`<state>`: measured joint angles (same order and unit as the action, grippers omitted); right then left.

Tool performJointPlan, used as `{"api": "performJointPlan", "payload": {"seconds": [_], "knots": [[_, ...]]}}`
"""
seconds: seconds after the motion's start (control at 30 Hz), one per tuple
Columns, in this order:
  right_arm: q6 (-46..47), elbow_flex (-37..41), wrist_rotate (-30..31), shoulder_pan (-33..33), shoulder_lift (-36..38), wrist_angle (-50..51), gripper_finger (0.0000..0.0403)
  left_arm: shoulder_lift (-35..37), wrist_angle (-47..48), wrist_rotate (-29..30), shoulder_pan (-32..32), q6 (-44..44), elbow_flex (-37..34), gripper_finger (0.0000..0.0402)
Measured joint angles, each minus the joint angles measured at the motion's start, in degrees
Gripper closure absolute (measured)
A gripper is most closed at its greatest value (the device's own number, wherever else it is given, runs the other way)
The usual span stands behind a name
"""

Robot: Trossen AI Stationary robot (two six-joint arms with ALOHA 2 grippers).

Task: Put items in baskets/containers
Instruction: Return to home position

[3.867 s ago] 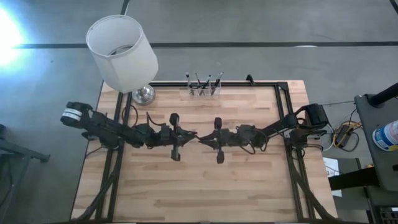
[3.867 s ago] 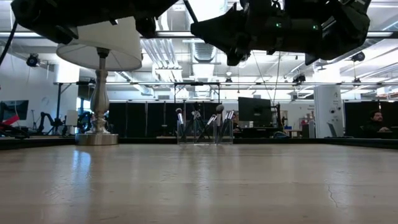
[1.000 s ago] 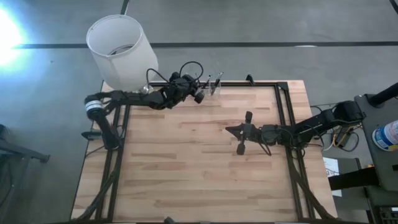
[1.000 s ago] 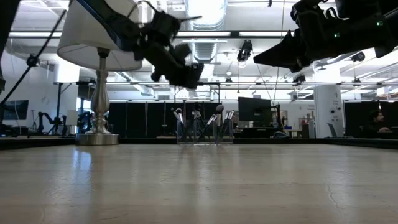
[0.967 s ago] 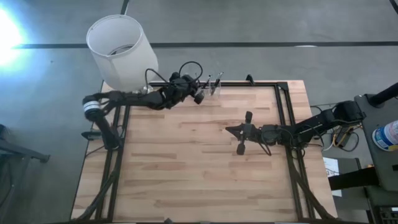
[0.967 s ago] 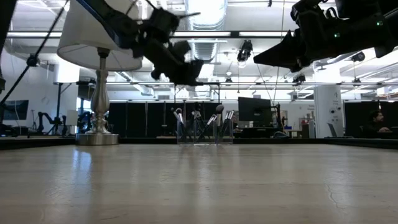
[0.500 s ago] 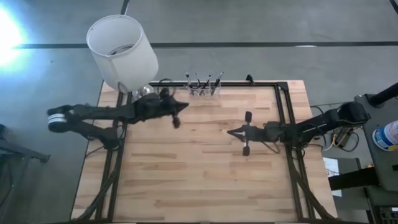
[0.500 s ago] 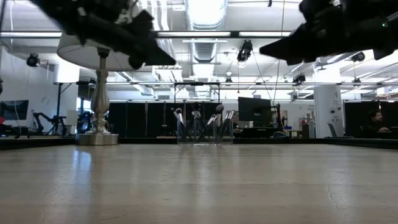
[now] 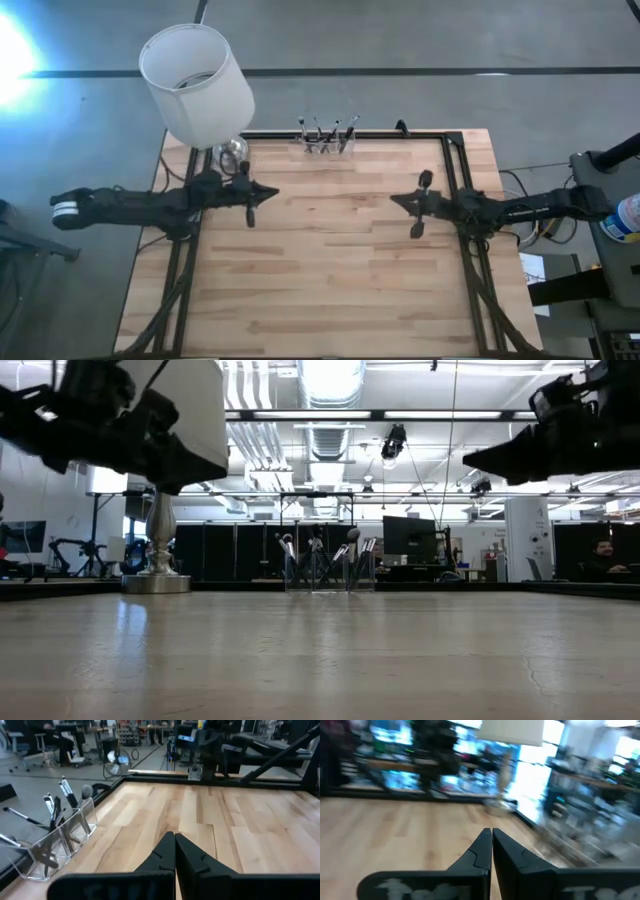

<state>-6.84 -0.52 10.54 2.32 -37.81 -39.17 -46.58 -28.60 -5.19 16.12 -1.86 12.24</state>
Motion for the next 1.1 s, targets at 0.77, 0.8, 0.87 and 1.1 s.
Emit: {"api": "performJointPlan", "payload": {"seconds": [0.77, 0.8, 0.87, 1.1], "knots": [[-0.4, 0.0, -7.6, 14.9, 30.7, 32.3, 0.0394, 20.1, -2.6, -3.0, 1.3, 2.0, -11.8, 0.0401], [-0.3, 0.0, -7.6, 15.6, 32.0, 33.3, 0.0394, 21.1, -1.4, -2.9, 1.9, 2.0, -11.8, 0.0401], [-0.2, 0.0, -7.7, 16.8, 34.9, 35.1, 0.0394, 23.2, 0.8, -2.9, 3.4, 2.5, -11.8, 0.0401], [0.6, 0.0, -10.7, 20.7, 37.5, 38.8, 0.0394, 31.2, 11.8, -5.6, 10.1, 6.0, -11.8, 0.0401]]}}
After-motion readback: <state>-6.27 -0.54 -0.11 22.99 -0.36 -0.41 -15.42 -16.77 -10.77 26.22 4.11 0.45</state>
